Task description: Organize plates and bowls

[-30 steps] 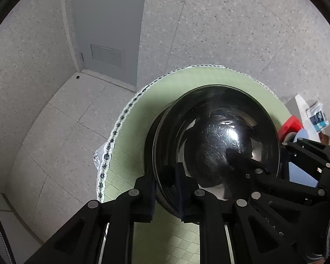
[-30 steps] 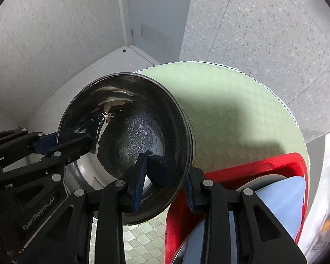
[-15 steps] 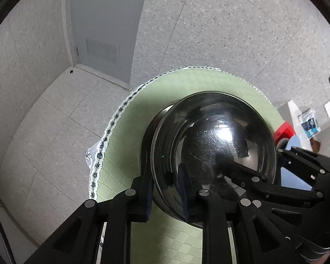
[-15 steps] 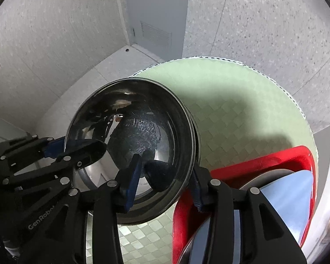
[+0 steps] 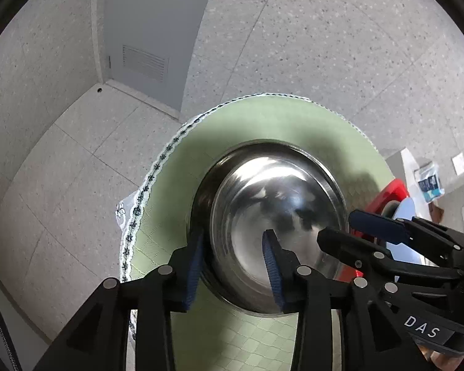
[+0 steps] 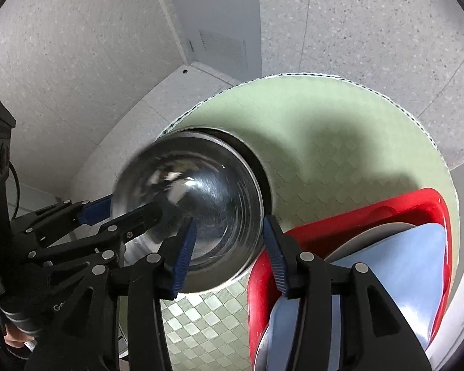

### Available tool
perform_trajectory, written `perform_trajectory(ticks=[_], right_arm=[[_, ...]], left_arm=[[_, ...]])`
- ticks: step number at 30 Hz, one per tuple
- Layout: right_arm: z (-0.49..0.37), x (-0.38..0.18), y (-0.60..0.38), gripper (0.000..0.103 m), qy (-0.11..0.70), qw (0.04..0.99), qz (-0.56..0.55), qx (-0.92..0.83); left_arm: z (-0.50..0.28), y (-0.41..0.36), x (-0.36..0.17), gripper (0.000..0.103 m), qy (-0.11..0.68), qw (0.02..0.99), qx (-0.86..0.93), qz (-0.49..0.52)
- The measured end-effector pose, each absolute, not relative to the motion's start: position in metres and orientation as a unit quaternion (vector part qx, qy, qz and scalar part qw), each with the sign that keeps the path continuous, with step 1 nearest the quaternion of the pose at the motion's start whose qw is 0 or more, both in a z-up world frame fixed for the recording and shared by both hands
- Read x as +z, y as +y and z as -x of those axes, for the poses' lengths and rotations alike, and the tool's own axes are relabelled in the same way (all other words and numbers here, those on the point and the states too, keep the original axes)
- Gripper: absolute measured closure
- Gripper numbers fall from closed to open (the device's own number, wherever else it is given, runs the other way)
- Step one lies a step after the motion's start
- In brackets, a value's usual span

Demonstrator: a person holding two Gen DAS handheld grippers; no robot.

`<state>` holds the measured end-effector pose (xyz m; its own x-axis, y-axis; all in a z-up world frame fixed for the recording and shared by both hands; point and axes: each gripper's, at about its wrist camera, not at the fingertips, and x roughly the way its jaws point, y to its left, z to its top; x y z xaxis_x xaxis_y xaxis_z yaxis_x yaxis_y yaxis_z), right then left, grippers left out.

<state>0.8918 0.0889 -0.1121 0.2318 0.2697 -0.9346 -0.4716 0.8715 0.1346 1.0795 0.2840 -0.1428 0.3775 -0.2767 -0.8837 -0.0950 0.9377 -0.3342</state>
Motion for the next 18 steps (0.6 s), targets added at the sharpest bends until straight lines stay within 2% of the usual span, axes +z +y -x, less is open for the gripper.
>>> perform_trajectory(ticks=[5,7,9,13,18], right_arm=[[-0.889,-0.107,0.084,0.053,0.564,0.788,0.086,0.231],[-0.885,-0.102,0.079,0.053,0.557,0.793,0.079,0.233],[-0.880,-0.095,0.072,0.052,0.546,0.802,0.066,0.233],[-0.860,-0.075,0.058,0.043,0.516,0.824,0.055,0.229],[-0.825,-0.048,0.029,0.043,0.480,0.843,0.033,0.240]], left_arm=[[-1.075,0.282,-0.138,0.068,0.551,0.815,-0.057,0.170],[-1.071,0.280,-0.133,0.062,0.546,0.819,-0.056,0.168],[-1.065,0.278,-0.126,0.050,0.537,0.825,-0.051,0.167],[-1.050,0.269,-0.106,0.043,0.513,0.842,-0.045,0.161],[-1.003,0.237,-0.065,0.027,0.459,0.874,-0.032,0.152]])
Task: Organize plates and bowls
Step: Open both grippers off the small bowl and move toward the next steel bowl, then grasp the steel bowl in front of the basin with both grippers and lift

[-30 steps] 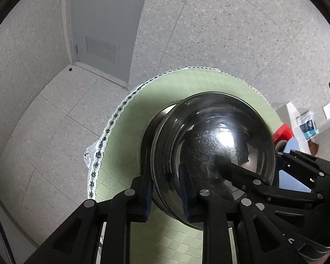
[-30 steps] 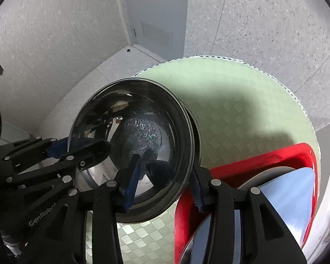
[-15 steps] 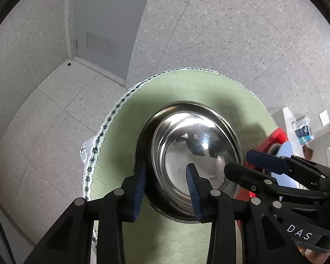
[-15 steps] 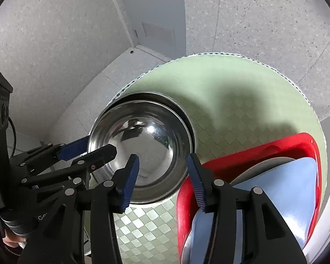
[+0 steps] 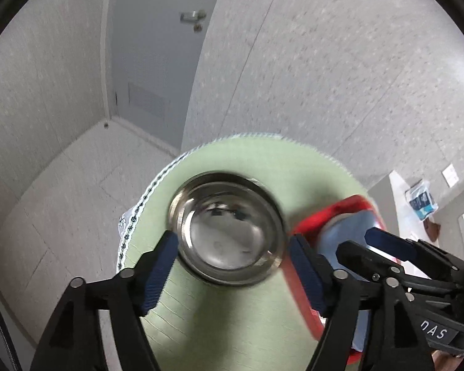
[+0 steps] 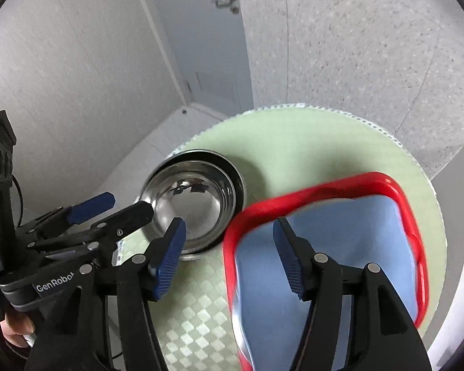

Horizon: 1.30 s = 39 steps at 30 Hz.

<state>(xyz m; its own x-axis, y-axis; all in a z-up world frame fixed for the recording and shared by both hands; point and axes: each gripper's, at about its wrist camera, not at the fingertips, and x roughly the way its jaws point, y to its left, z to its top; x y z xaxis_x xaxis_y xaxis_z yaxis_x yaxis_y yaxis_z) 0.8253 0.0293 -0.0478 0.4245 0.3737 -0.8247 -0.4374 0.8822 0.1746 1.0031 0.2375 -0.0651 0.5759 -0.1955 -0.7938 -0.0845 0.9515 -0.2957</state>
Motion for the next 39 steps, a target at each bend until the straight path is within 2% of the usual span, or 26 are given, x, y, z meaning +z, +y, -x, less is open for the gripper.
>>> perform_trajectory(ticks=[8,10,19,28,31,33,34,35,36,38,39], right_arm=[[-0.772,-0.017,-0.090,0.034,0.420,0.877,0.004,0.234],[-0.763,-0.021,-0.124,0.030,0.418,0.882,0.004,0.218],[-0.745,-0.084,-0.227,0.030,0.466,0.863,-0.008,0.195],[-0.751,-0.149,-0.243,0.030,0.515,0.827,-0.031,0.222],[-0.756,-0.166,-0.242,0.034,0.528,0.819,-0.035,0.222],[-0.761,-0.175,-0.245,0.039,0.536,0.811,-0.048,0.230],[-0.762,-0.178,-0.247,0.045,0.539,0.808,-0.049,0.233],[-0.765,-0.182,-0.247,0.050,0.543,0.804,-0.051,0.237],[-0.765,-0.184,-0.247,0.053,0.546,0.801,-0.054,0.240],[-0.766,-0.185,-0.246,0.067,0.546,0.798,-0.054,0.248],[-0.765,-0.186,-0.245,0.070,0.547,0.795,-0.054,0.255]], left_arm=[[-0.899,0.151,-0.027,0.010,0.382,0.913,-0.002,0.143],[-0.874,0.120,-0.032,0.009,0.375,0.916,0.011,0.143],[-0.798,-0.010,-0.074,0.009,0.404,0.904,0.053,0.131],[-0.801,-0.076,-0.109,0.012,0.469,0.873,0.066,0.112],[-0.812,-0.086,-0.121,0.021,0.491,0.861,0.065,0.119],[-0.819,-0.094,-0.129,0.032,0.503,0.854,0.055,0.124],[-0.823,-0.098,-0.132,0.034,0.506,0.852,0.052,0.121],[-0.826,-0.101,-0.135,0.040,0.511,0.850,0.052,0.117],[-0.831,-0.103,-0.141,0.057,0.521,0.844,0.048,0.116],[-0.838,-0.109,-0.147,0.076,0.534,0.836,0.027,0.125],[-0.842,-0.116,-0.149,0.086,0.536,0.835,0.018,0.122]])
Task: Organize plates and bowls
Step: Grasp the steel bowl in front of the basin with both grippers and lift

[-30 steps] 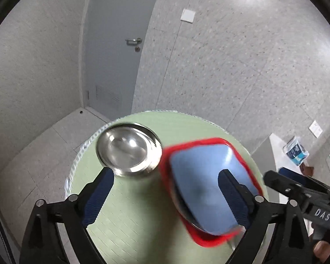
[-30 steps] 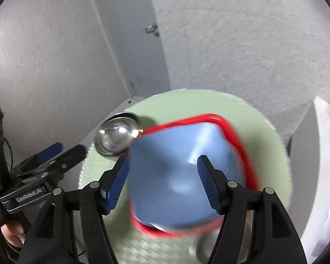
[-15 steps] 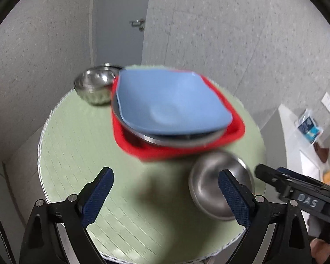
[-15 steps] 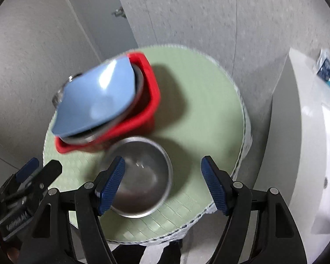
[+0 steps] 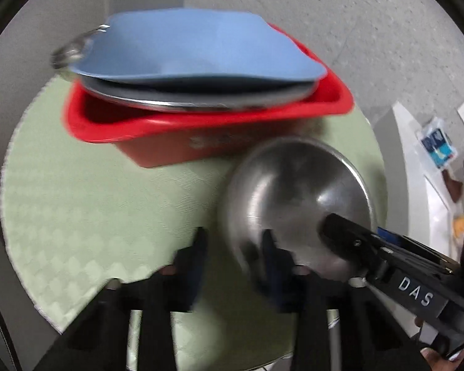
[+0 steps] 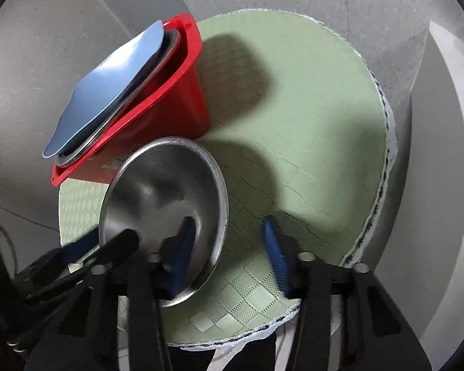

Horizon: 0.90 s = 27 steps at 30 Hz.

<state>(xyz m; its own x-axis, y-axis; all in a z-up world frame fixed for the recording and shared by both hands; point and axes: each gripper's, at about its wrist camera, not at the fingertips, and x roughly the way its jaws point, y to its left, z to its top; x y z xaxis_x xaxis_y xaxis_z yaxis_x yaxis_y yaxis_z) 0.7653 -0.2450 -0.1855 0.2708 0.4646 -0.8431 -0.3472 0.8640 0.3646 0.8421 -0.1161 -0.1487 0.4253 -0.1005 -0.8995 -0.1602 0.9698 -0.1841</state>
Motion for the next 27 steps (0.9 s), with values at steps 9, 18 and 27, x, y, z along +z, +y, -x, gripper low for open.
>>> perform_trajectory(ticks=[9,18,27], right_arm=[[-0.755,-0.167,-0.261,0.083,0.540,0.797,-0.053,0.266],[-0.743,-0.085,-0.261,0.083,0.476,0.834,-0.038,0.276],[-0.773,-0.033,-0.178,0.083,0.427,0.850,0.002,0.308]], left_arm=[[-0.850,-0.138,-0.130,0.089,0.509,0.855,-0.023,0.100],[-0.846,-0.116,-0.067,0.089,0.438,0.891,-0.063,0.104],[-0.842,-0.014,-0.021,0.089,0.379,0.918,-0.031,0.112]])
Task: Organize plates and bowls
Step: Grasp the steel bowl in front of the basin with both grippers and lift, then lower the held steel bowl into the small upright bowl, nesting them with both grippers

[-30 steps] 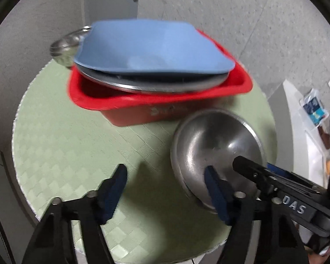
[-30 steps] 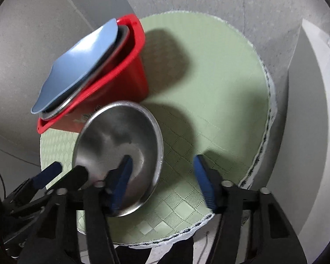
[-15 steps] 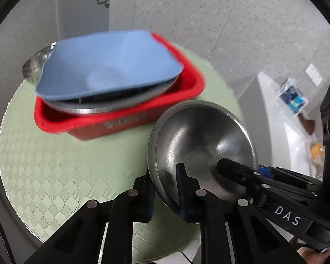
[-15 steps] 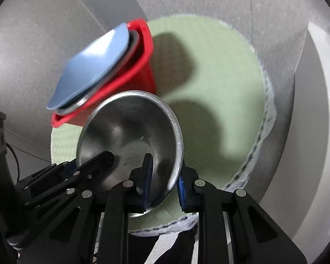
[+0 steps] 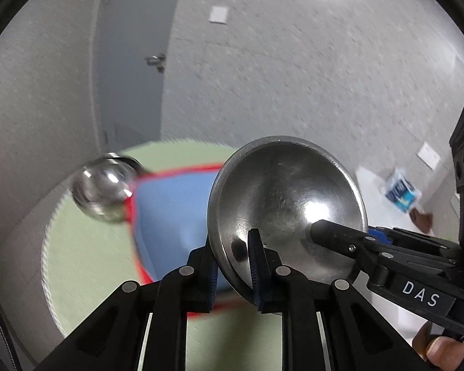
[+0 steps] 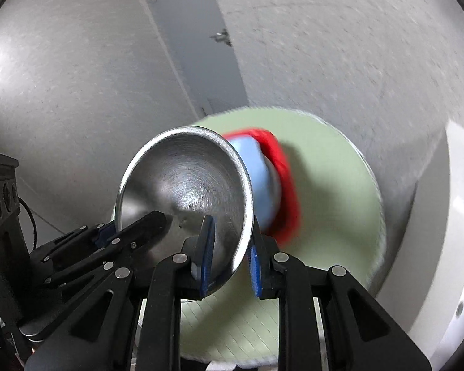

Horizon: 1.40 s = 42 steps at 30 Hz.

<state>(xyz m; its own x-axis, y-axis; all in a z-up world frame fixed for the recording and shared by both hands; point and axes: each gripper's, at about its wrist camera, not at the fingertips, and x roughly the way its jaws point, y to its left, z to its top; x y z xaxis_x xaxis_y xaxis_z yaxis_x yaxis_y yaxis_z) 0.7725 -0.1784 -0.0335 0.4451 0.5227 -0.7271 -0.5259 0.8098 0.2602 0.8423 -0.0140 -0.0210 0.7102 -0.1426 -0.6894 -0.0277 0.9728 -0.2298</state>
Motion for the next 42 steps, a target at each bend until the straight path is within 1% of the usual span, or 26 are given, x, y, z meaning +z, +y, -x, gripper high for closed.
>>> perform_trajectory(ticks=[4,8,13,16,24,28,34,37,39,40,42], right_arm=[[-0.793,-0.034,-0.137,0.083,0.427,0.843,0.014,0.326],[-0.816,-0.036,-0.071,0.083,0.436,0.833,0.027,0.339],[-0.845,-0.058,0.003,0.083,0.471,0.814,0.054,0.337],[-0.860,-0.077,0.030,0.083,0.491,0.803,0.069,0.329],[-0.887,-0.116,0.062,0.083,0.528,0.788,0.122,0.292],[-0.893,-0.126,0.070,0.083,0.532,0.787,0.151,0.275],[-0.896,-0.134,0.076,0.080,0.535,0.784,0.185,0.255],[-0.896,-0.135,0.075,0.079,0.537,0.783,0.188,0.252],[-0.899,-0.136,0.075,0.078,0.537,0.782,0.191,0.250],[-0.900,-0.136,0.075,0.074,0.538,0.782,0.192,0.251],[-0.903,-0.135,0.074,0.071,0.537,0.782,0.190,0.253]], left_arm=[[-0.856,0.046,-0.021,0.088,0.375,0.920,-0.011,0.118],[-0.889,0.099,-0.028,0.089,0.386,0.914,0.009,0.123],[-0.931,0.152,-0.048,0.088,0.416,0.901,0.023,0.125],[-0.962,0.177,-0.062,0.088,0.442,0.887,0.019,0.135],[-1.014,0.222,-0.102,0.087,0.495,0.856,-0.002,0.150],[-1.033,0.236,-0.115,0.087,0.510,0.847,-0.014,0.150],[-1.058,0.244,-0.124,0.086,0.519,0.842,-0.026,0.145],[-1.067,0.241,-0.128,0.084,0.522,0.840,-0.032,0.146],[-1.071,0.242,-0.129,0.080,0.523,0.838,-0.036,0.153],[-1.073,0.243,-0.127,0.078,0.521,0.839,-0.037,0.156],[-1.069,0.245,-0.122,0.066,0.515,0.842,-0.035,0.157]])
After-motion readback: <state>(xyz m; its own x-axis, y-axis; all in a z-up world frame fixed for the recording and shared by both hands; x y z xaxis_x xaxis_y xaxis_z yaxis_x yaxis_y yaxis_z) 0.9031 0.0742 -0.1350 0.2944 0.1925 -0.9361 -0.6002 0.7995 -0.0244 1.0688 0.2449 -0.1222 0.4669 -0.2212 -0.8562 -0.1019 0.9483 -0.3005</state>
